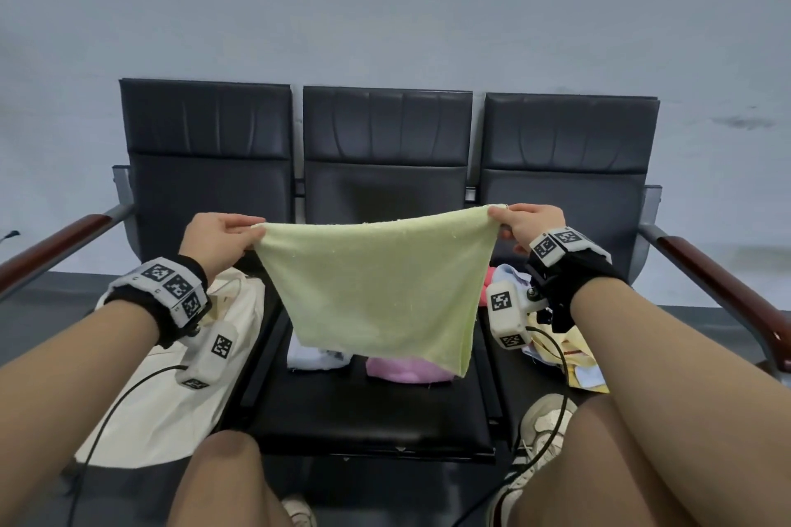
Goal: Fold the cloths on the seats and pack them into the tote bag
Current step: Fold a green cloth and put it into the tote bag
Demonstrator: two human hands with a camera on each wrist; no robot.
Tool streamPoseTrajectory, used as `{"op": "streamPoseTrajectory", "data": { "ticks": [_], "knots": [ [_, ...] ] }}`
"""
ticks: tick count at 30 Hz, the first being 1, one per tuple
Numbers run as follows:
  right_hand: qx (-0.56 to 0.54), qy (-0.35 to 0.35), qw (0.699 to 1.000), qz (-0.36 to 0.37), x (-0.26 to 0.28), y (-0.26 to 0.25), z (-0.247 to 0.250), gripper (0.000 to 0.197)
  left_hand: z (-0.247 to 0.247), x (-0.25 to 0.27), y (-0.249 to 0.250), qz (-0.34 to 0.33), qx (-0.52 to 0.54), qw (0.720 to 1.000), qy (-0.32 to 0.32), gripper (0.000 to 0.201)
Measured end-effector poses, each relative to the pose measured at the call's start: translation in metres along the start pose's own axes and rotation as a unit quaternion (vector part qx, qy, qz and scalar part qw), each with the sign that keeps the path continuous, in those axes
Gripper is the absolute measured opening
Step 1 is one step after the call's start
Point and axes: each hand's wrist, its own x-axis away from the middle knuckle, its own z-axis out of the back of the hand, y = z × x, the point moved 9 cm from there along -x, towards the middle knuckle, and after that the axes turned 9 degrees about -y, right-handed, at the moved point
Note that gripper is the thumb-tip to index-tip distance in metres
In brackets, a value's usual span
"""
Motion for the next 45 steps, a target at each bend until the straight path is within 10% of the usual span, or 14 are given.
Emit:
{"op": "streamPoseTrajectory", "data": {
  "ticks": [12, 21, 32, 45],
  "knots": [
    [-0.043, 0.044, 0.996, -0.057, 0.032, -0.007, 0.024, 0.018, 0.02, 0.033, 0.059, -0.086, -0.081, 0.992, 0.041, 0.008],
    [-0.199, -0.038, 0.969, -0.144, -0.004, 0.002, -0.034, 0.01, -0.015, -0.018, 0.023, 0.063, 0.102, 0.992, -0.029, 0.017],
    [-0.279, 0.037, 0.96, -0.005, -0.073, -0.059, -0.031, 0.015, -0.027, -0.091, 0.038, -0.019, 0.247, 0.969, -0.006, 0.011],
    [0.062, -0.012, 0.984, -0.165, -0.013, 0.187, -0.062, 0.031, -0.131, 0.007, -0.183, 0.21, 0.081, 0.963, -0.147, 0.007]
  ]
}}
